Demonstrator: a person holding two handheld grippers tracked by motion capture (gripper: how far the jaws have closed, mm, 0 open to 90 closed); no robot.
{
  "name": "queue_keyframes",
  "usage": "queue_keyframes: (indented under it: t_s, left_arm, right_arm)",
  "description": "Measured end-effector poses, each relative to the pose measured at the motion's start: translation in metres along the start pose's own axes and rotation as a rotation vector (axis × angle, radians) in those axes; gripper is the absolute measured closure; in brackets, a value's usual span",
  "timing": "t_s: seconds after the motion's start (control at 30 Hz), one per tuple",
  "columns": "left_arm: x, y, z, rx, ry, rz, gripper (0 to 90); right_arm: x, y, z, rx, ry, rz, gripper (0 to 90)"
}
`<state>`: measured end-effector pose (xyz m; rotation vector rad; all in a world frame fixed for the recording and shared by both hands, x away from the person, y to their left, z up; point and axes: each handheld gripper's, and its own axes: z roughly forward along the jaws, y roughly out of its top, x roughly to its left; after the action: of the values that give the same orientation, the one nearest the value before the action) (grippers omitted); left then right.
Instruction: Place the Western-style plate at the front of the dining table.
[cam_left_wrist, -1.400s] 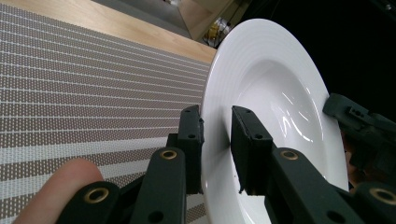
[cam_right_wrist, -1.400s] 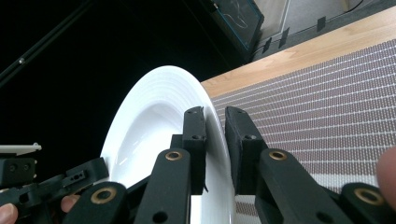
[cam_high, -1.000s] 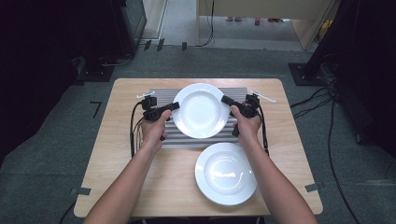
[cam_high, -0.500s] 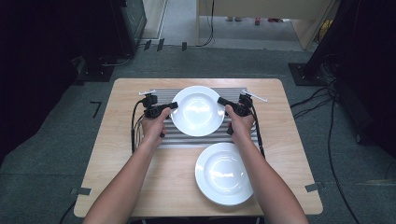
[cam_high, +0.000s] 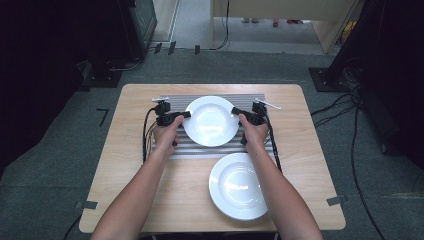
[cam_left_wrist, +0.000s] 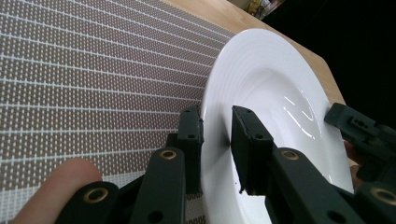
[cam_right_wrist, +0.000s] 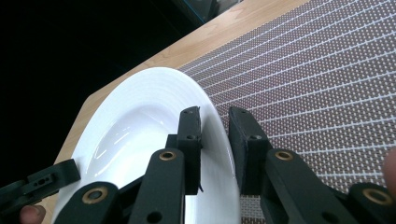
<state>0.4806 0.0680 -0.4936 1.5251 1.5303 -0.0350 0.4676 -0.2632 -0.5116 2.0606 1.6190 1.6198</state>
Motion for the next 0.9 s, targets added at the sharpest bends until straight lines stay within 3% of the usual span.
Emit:
queue_keyframes:
  t_s: [0.37, 0.6, 0.7, 0.8, 0.9]
  left_arm:
    - [0.009, 0.004, 0.005, 0.004, 0.015, -0.056, 75.2]
    - [0.008, 0.002, 0.009, 0.009, 0.030, -0.013, 71.9]
    - [0.008, 0.002, 0.010, 0.018, -0.016, -0.011, 57.6]
    - [0.004, 0.001, 0.008, 0.022, 0.028, 0.047, 47.3]
    - [0.004, 0.001, 0.005, 0.047, 0.060, 0.079, 39.5]
  right_arm:
    - [0.004, -0.002, 0.010, 0.025, -0.029, -0.009, 77.1]
    - [0.004, -0.003, 0.012, 0.012, -0.042, -0.036, 76.2]
    - [0.006, -0.004, 0.014, 0.000, -0.043, -0.074, 69.5]
    - [0.006, -0.004, 0.012, 0.005, -0.068, -0.104, 62.6]
    - [0.009, 0.001, 0.005, -0.017, -0.106, -0.176, 58.0]
